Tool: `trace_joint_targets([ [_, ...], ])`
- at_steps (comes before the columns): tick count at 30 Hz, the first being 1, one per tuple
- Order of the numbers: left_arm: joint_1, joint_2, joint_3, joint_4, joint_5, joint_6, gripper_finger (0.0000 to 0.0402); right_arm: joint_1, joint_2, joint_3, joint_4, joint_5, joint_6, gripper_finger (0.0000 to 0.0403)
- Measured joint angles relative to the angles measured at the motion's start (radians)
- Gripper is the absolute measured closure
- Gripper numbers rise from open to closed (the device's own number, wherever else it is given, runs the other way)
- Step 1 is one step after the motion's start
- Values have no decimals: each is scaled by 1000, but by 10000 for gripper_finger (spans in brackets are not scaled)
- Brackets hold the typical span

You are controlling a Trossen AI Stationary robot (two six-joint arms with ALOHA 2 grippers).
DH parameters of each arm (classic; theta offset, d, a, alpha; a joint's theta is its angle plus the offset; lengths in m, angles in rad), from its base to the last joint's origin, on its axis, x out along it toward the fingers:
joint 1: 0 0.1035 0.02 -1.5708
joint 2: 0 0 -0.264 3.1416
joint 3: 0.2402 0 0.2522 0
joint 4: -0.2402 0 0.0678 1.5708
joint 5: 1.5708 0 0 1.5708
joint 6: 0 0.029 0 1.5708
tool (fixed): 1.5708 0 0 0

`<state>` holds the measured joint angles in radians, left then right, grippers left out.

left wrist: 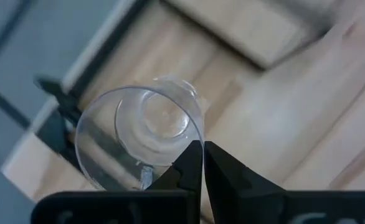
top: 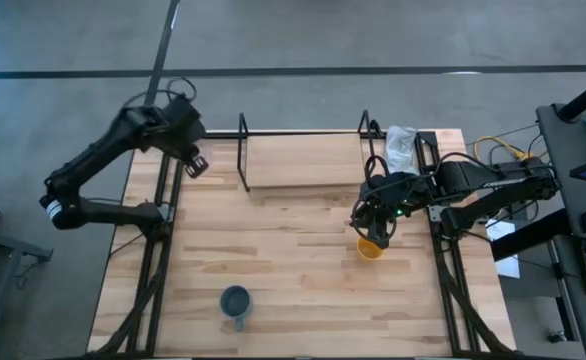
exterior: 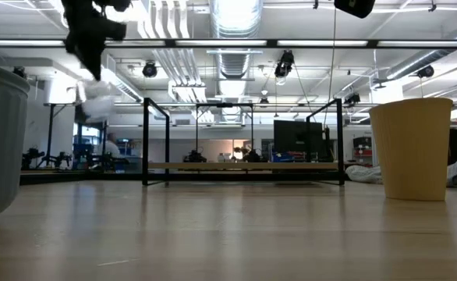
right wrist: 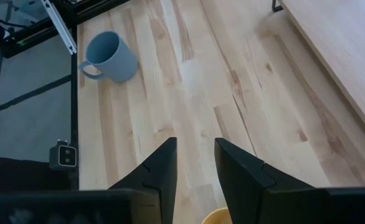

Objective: Stack small to large cups/mugs on shelf
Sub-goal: Put the transparent mug on the shelf

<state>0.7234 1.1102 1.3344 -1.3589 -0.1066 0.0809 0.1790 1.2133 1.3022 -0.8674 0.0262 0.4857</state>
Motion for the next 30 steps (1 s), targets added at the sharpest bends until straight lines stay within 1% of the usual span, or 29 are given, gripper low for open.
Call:
trace_joint_targets([
  [5, -19, -4, 170, 29, -33, 3, 401, 0, 0, -1, 0, 0, -23, 301],
  [8, -32, 5, 244, 89, -34, 4, 402, 0, 0, -1, 1, 0, -25, 301],
  [10, -42, 12, 275, 156, -11, 10, 402, 0, 0, -1, 1, 0, -26, 300],
  [14, -67, 40, 305, 302, 72, 10, 401, 0, 0, -1, 1, 0, -25, 300],
  [16, -82, 64, 307, 342, 89, 9, 401, 0, 0, -1, 2, 0, -25, 300],
  [21, -141, 161, 301, 354, 120, 13, 401, 0, 0, -1, 3, 0, -25, 300],
  [24, -188, 231, 302, 378, 132, 62, 401, 0, 0, -1, 3, 0, -25, 300],
  [27, -234, 295, 316, 445, 132, 91, 401, 0, 0, -1, 3, 0, -25, 300],
  [30, -269, 359, 333, 439, 134, 103, 401, 0, 0, -1, 3, 0, -25, 300],
])
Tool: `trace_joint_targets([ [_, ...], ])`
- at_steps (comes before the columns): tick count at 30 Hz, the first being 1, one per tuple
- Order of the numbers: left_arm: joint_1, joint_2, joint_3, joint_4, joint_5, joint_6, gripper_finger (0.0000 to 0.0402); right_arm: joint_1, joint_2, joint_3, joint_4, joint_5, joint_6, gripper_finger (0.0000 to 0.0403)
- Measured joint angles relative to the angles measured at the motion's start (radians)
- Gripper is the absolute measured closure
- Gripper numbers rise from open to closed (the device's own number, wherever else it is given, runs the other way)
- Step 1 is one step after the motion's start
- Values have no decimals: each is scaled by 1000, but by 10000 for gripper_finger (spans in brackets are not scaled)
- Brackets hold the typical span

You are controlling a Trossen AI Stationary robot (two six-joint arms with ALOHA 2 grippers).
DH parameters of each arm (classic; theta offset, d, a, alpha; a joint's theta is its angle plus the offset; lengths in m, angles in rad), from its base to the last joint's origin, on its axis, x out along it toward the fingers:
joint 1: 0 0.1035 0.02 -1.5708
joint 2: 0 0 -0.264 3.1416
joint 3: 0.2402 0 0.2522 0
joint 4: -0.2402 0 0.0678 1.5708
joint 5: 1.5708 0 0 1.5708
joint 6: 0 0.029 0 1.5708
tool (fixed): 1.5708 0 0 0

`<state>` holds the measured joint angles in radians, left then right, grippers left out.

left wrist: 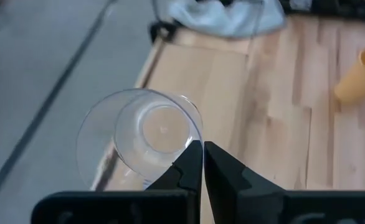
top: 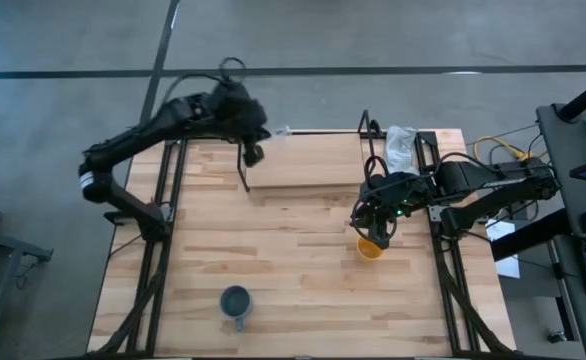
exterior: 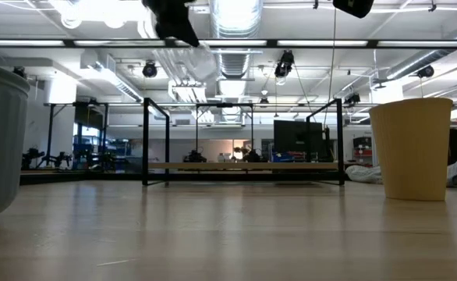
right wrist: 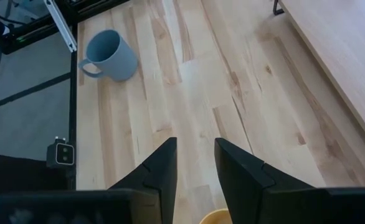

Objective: Stack small to large cups/mugs on shelf
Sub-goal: Put the transparent mug on the shelf

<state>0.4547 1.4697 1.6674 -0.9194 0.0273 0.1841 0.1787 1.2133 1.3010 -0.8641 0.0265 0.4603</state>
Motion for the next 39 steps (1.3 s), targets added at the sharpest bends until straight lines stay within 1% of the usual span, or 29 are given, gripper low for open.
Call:
trace_joint_targets([
  [6, -46, 114, 1, -46, -8, 19, 401, 0, 0, 0, 0, 0, 3, 300],
  [14, -53, 203, 2, -174, -95, 33, 401, 0, 0, 0, 1, 0, 2, 300],
  [24, -53, 299, -2, -189, -114, 33, 401, 0, 0, -4, 1, 0, 0, 300],
  [31, -46, 339, -2, -189, -164, 34, 401, 0, 0, -6, 1, 1, 0, 300],
  [39, -22, 339, -7, -189, -164, 9, 401, 0, 0, -10, 2, 0, 3, 301],
])
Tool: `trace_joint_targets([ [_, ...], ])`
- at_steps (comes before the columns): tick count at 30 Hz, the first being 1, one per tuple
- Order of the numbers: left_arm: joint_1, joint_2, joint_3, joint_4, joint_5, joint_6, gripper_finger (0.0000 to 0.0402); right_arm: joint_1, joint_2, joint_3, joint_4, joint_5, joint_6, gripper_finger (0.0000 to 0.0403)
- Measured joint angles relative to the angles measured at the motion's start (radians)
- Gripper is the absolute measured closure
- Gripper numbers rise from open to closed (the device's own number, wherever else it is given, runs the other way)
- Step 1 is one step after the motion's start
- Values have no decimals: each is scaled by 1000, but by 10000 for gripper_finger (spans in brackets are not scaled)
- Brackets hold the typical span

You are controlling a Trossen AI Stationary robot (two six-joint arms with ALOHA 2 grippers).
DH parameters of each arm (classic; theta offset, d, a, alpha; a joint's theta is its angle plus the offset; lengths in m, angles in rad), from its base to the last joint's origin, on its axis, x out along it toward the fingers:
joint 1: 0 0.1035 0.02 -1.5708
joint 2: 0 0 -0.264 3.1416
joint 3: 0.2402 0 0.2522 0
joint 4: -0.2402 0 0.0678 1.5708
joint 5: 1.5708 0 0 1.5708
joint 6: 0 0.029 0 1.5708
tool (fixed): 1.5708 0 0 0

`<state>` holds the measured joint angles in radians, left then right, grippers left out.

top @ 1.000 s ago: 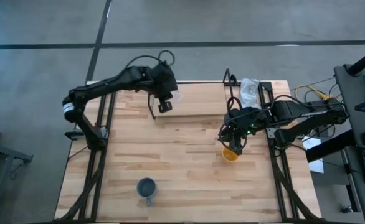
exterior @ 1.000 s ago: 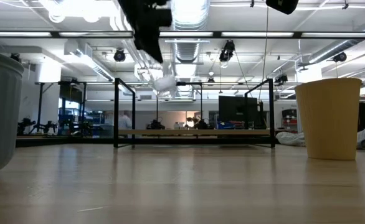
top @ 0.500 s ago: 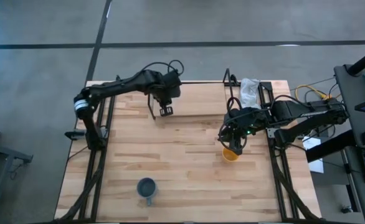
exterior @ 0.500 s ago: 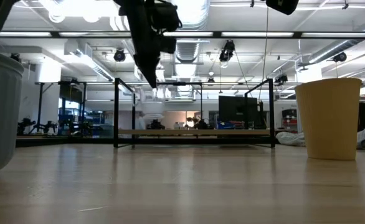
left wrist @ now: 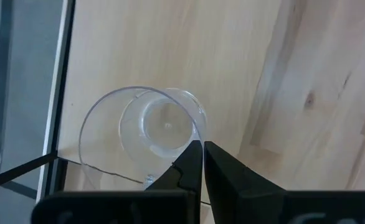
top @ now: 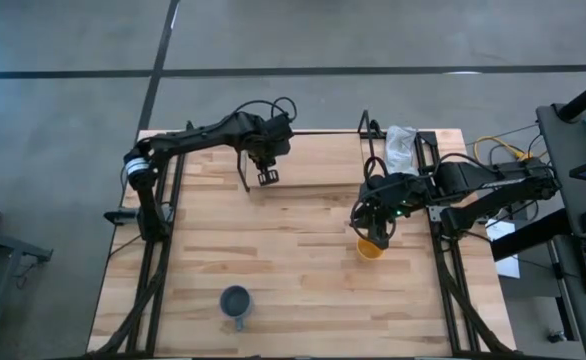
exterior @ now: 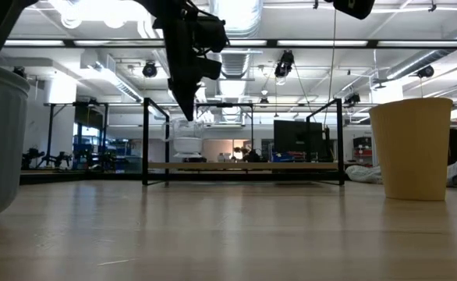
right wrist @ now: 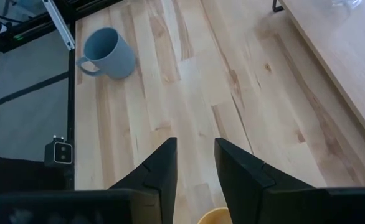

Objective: Stack small to large cups/mugs on shelf
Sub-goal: Put the transparent mug on the shelf

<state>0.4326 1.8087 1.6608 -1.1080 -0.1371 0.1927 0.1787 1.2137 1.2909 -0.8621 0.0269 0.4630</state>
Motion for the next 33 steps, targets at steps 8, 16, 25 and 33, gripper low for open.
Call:
trace_joint_targets([
  [8, 33, -3, -1, 0, 23, -4, 402, 0, 0, -3, 0, 0, 0, 301],
  [16, 49, 4, -14, 4, 52, -6, 402, 0, 0, -3, 0, 0, 0, 301],
  [25, 49, 17, -32, 33, 55, -12, 402, 0, 0, -3, 2, 0, 0, 301],
  [33, 52, 17, -32, 37, 55, -28, 402, 0, 0, -3, 3, 0, 0, 300],
])
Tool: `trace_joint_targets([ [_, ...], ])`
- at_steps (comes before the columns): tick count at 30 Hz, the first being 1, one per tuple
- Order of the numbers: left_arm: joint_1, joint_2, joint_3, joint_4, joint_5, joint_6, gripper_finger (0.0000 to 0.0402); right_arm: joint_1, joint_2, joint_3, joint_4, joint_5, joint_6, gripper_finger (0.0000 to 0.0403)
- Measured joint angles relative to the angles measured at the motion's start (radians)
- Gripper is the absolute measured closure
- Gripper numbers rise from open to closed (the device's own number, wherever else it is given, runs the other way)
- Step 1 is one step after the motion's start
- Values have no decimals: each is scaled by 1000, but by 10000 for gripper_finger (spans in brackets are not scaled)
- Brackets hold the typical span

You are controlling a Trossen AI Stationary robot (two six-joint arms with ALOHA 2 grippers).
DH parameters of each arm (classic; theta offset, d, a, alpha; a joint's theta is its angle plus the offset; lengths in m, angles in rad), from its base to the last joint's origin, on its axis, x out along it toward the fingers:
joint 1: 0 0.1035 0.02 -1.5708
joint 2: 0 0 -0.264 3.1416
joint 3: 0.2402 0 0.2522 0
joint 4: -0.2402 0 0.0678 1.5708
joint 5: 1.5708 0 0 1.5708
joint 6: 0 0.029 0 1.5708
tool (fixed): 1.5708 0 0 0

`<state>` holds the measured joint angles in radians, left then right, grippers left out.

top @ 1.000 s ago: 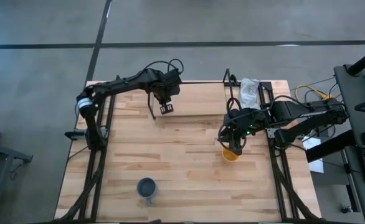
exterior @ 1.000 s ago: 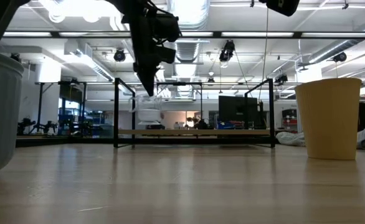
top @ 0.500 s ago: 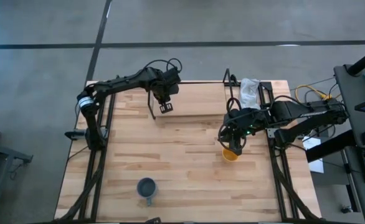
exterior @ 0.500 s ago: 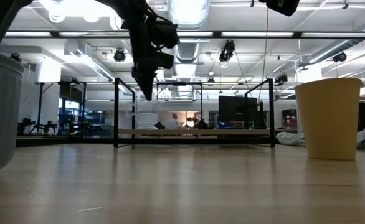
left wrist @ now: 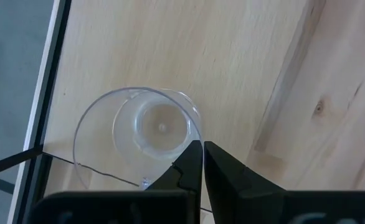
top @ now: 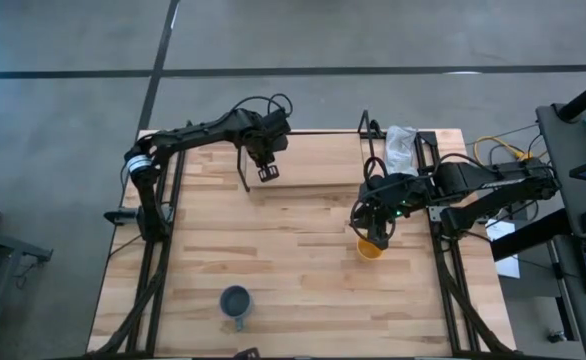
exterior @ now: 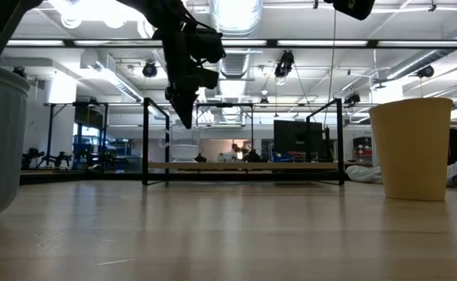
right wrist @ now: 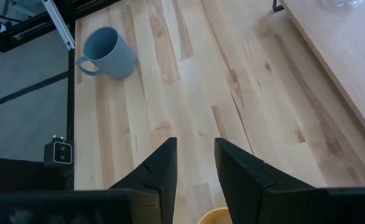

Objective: Stack small to large cups/mugs on shelf
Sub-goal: Put the transparent mug on the shelf

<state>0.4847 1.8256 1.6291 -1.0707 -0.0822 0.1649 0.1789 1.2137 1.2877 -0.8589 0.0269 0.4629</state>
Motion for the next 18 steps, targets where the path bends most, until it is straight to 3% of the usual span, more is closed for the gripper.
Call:
trace_joint_targets([
  [10, 0, 0, 0, 44, 0, 3, 399, 0, 0, -2, 1, 0, 0, 300],
  [18, 0, 0, 0, 47, 0, 5, 338, 0, 0, -2, 1, 0, 0, 300],
])
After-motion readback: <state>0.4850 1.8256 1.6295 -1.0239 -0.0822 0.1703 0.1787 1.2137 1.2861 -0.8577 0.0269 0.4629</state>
